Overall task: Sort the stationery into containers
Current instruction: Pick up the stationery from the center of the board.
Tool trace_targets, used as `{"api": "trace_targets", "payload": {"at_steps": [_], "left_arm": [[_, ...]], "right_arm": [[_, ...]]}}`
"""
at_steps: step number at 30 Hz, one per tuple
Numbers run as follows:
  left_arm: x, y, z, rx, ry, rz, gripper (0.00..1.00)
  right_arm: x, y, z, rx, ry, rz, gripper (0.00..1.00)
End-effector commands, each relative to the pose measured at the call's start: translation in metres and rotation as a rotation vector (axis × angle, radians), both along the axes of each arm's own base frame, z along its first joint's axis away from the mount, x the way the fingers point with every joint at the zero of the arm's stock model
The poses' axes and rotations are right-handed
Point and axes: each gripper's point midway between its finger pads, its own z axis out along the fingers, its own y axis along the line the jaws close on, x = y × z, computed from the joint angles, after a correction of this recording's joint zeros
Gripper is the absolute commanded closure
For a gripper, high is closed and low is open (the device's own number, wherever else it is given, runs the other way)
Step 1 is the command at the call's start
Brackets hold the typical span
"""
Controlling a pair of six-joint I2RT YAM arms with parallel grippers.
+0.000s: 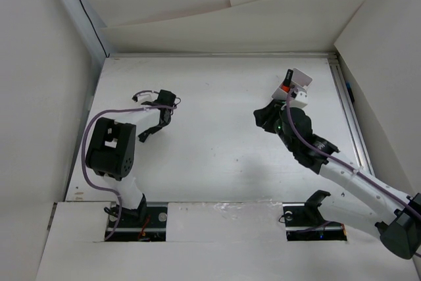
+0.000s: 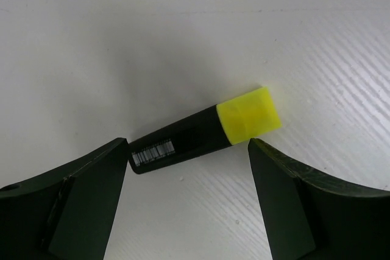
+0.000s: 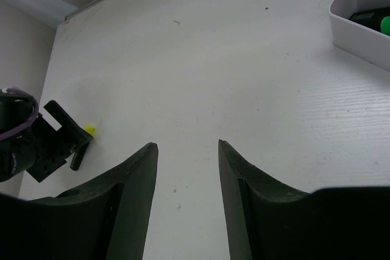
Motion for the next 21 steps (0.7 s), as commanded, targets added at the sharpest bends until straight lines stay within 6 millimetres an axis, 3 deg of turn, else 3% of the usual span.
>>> {"api": "trace_targets", "payload": {"at_steps": [1, 3, 13, 21], "left_arm": [[0.002, 0.005, 0.008, 0.053, 0.039, 0.006, 0.24], [0.006, 0.005, 0.011, 0.053, 0.033, -0.001, 0.24], [0.005, -0.003, -0.009, -0.031, 0.051, -0.029, 0.26], [0.003, -0.013, -0.003, -0.109, 0.001, -0.052, 0.32]], "right_arm": [[0.002, 0.001, 0.018, 0.031, -0.056, -0.006, 0.50], [0.002, 0.001, 0.018, 0.031, -0.056, -0.006, 0.50], [0.002, 0.000, 0.018, 0.029, -0.058, -0.015, 0.50], [0.002, 0.000, 0.018, 0.029, -0.058, -0.015, 0.50]]}}
